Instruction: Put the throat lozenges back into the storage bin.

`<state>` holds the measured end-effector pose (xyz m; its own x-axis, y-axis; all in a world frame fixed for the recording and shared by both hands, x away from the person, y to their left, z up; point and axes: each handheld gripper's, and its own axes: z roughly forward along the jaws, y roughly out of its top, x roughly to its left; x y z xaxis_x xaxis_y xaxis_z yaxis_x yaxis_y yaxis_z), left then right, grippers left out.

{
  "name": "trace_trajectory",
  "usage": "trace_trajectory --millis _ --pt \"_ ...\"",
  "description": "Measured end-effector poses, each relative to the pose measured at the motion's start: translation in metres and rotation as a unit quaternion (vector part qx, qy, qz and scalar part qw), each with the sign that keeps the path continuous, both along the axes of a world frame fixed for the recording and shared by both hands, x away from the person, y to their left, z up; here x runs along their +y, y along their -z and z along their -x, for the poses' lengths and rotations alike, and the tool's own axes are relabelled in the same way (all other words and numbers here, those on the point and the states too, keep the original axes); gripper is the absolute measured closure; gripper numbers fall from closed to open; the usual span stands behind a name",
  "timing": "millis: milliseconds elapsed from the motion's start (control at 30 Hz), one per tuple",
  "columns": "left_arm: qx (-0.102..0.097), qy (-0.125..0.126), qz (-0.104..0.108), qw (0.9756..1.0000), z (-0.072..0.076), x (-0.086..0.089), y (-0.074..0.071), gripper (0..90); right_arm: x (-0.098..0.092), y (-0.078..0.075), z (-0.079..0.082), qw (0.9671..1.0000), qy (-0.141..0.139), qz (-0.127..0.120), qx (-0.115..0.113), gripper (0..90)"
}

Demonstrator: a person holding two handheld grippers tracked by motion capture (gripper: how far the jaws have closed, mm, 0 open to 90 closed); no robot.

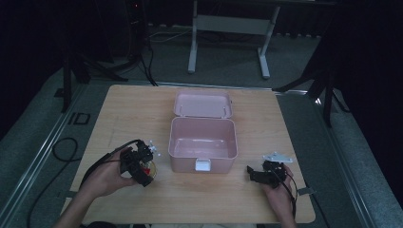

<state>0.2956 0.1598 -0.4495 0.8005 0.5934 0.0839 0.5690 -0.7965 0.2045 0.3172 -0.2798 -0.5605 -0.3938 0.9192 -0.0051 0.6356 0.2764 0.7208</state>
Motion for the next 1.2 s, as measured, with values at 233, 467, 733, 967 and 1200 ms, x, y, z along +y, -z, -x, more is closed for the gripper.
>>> trace_trajectory --millis 233,467,733,967,1200 --pt "-0.004 -0.003 0.002 1.0000 -0.002 0.002 -0.009 20.0 0.000 0.000 0.000 1.0000 0.000 0.000 0.000 13.4" --pt "-0.009 -0.006 0.002 0.9999 -0.005 0.004 -0.017 20.0 0.000 0.000 0.000 1.0000 0.000 0.000 0.000 13.4" --pt "-0.013 -0.006 0.004 0.9999 -0.008 0.006 -0.025 20.0 0.000 0.000 0.000 1.0000 0.000 0.000 0.000 13.4" --pt "-0.013 -0.005 0.006 0.9999 -0.013 0.006 -0.033 20.0 0.000 0.000 0.000 1.0000 0.000 0.000 0.000 13.4" --pt "-0.017 -0.007 0.011 0.9998 -0.019 0.008 -0.041 20.0 0.000 0.000 0.000 1.0000 0.001 -0.001 0.001 13.4"
